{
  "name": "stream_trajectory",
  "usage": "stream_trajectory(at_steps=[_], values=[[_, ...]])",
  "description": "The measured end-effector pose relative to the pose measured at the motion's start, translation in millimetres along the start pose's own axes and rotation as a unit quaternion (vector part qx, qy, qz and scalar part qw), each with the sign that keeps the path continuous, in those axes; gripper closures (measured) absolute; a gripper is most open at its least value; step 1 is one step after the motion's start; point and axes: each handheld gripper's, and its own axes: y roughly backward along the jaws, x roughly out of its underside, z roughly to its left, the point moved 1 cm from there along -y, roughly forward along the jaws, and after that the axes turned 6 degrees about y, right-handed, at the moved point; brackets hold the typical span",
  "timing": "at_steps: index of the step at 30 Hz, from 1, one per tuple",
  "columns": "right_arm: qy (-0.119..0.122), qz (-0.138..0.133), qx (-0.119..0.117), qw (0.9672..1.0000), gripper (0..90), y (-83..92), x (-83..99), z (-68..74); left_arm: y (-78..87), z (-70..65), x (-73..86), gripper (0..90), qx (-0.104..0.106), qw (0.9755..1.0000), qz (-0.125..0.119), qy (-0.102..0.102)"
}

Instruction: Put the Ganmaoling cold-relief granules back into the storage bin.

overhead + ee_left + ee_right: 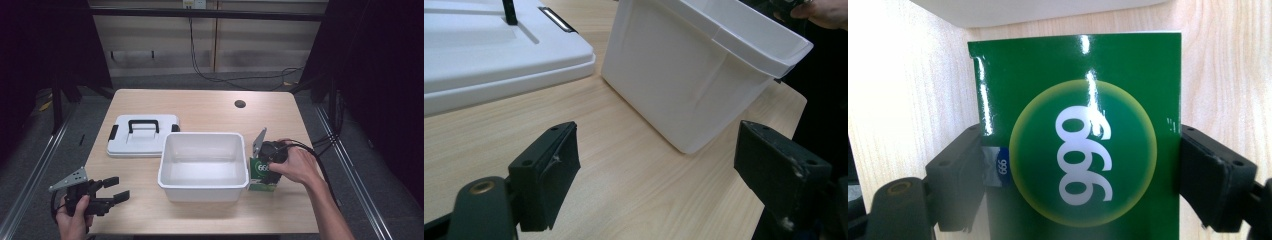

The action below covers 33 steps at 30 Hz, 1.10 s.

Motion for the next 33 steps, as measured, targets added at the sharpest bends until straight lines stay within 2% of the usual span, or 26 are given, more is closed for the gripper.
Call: stream_trajectory(at_steps=[2,5,6,14,15,24,25,27,33], values=[[-0.008,0.002,-0.004,1.0000,15.7,0.8,0.2,0.1,-0.1,0.2,0.0,18.2,0.000,1.0000,0.000,0.001],[-0.007,0.001,-0.007,1.0000,15.7,1.5,1.7,-0.7,-0.1,0.2,0.0,18.2,-0.001,1.0000,0.000,0.001],[-0.019,0.003,-0.007,0.9998,15.7,3.3,2.3,0.8,0.1,0.3,-0.1,18.2,-0.002,1.0000,-0.001,-0.001],[-0.019,-0.010,-0.005,0.9998,15.7,7.7,4.1,0.1,-0.3,0.5,-0.4,18.2,-0.001,1.0000,-0.002,0.002],[-0.026,-0.007,-0.004,0.9996,15.7,8.9,4.4,0.6,-0.2,0.5,-0.4,18.2,-0.001,1.0000,-0.002,0.001],[-0.033,-0.012,0.000,0.9994,15.7,18.3,10.5,3.0,-0.5,0.5,-0.3,18.2,0.000,1.0000,-0.001,0.001],[-0.028,-0.014,0.002,0.9995,15.7,19.3,11.7,2.3,-0.3,0.5,-0.3,18.2,0.000,1.0000,-0.002,0.001],[-0.035,-0.014,0.002,0.9993,15.7,21.7,12.5,3.0,-0.1,0.6,-0.4,18.2,0.000,1.0000,-0.002,0.001],[-0.032,-0.017,0.006,0.9993,15.8,28.2,13.1,1.6,0.3,0.7,-0.3,18.2,0.001,1.0000,-0.002,-0.001]])
